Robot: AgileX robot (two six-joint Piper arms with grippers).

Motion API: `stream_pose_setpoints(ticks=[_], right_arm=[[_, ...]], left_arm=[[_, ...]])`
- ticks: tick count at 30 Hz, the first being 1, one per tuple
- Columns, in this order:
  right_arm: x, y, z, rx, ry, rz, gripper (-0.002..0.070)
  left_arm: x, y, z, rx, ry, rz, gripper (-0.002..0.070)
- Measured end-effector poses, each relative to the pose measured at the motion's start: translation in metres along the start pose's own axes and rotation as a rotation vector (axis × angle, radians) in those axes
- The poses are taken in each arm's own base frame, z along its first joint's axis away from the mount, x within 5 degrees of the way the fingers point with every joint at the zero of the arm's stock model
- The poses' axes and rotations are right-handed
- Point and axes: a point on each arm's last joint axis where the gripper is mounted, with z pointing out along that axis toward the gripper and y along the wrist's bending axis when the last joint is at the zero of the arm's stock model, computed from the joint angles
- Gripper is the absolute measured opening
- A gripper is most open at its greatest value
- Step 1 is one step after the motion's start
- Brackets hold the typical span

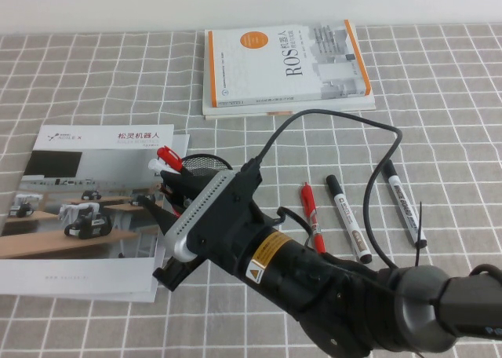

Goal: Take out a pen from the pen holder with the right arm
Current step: 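Take a marker out of the pen holder and lay it on the table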

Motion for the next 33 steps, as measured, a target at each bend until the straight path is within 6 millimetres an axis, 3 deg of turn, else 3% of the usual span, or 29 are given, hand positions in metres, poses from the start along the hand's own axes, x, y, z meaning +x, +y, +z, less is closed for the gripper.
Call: stream_pose_setpoints(ticks=[14, 23, 33], right_arm=[[-0.0021, -0.0015, 0.0021, 0.005, -0.009, -0.002, 0.0235], [-0.0021, -0.0015, 0.0021, 0.005, -0.009, -0.002, 0.0101], [-0.0049, -0.0029, 0.0034, 0.01, -0.027, -0.013, 0.0036]], left_arm=[[0.0, 0.0, 0.0, 0.0, 0.0, 0.0, -0.0003], [0.0, 0.0, 0.0, 0.0, 0.0, 0.0, -0.0003], [0.0, 0.0, 0.0, 0.0, 0.0, 0.0, -0.0003]])
